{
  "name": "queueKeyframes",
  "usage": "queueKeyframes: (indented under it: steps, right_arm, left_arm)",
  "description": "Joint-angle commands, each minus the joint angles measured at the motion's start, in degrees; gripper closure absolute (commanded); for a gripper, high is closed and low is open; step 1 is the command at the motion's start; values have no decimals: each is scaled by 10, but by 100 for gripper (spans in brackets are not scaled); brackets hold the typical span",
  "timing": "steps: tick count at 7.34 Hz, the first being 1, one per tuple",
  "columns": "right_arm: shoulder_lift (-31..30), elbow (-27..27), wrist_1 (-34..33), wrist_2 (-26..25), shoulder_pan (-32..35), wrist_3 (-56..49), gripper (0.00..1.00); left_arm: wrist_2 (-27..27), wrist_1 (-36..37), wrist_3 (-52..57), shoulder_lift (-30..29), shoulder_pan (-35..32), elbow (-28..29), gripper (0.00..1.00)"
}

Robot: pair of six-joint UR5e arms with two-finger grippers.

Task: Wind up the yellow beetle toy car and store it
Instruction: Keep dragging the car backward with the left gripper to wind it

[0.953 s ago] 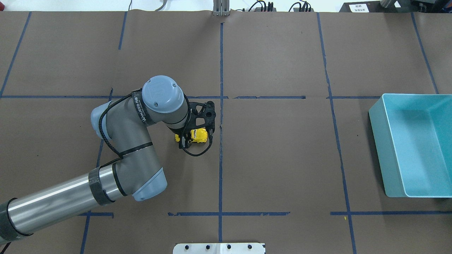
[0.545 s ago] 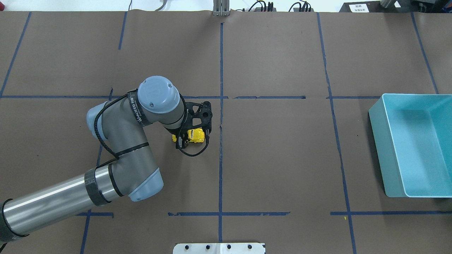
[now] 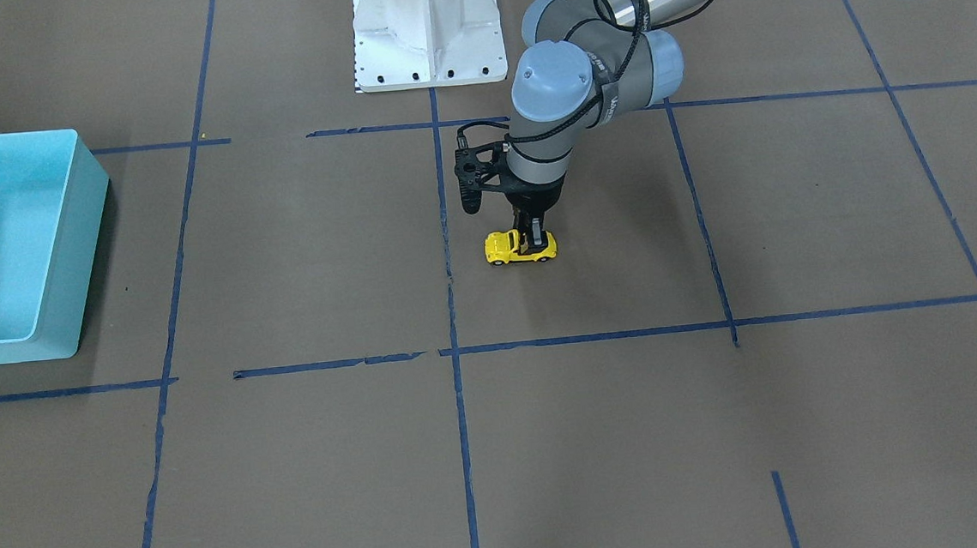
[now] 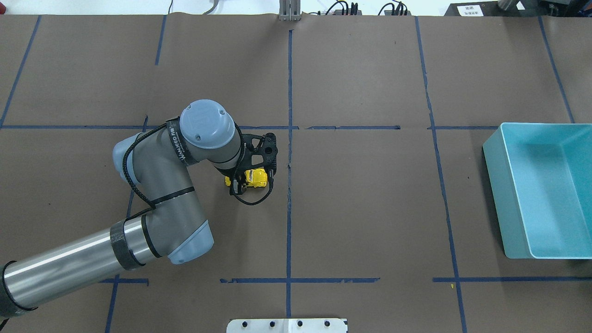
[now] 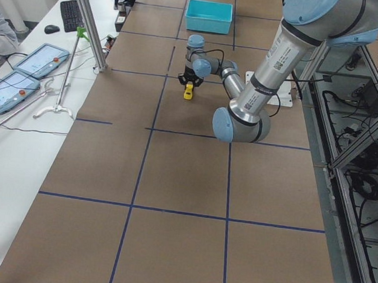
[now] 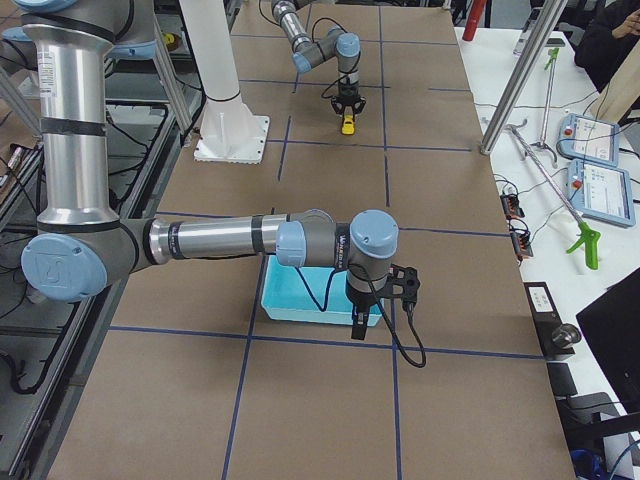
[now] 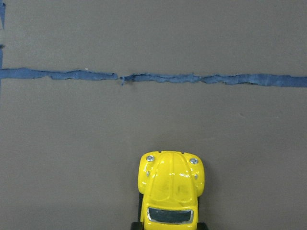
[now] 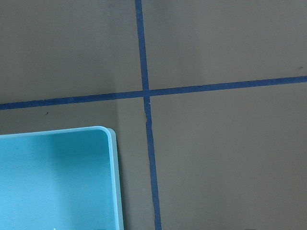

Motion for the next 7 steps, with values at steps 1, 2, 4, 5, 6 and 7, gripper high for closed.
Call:
queueKeyframes:
  steps: [1,2,4,5,6,7]
  right_arm:
    - [0,0,0,0,0,0,0]
    - [0,0,0,0,0,0,0]
    - [0,0,0,0,0,0,0]
    - [0,0,0,-1,0,-1,0]
    - [0,0,0,-1,0,0,0]
    - [0,0,0,-1,0,0,0]
  left_arm:
    - [0,0,5,0,0,0,100]
    - [0,0,5,0,0,0,100]
    - [0,0,5,1,0,0,100]
    - [0,0,5,3,0,0,100]
    - [0,-1,5,7,0,-4,100]
    - [0,-1,5,16,0,-14,100]
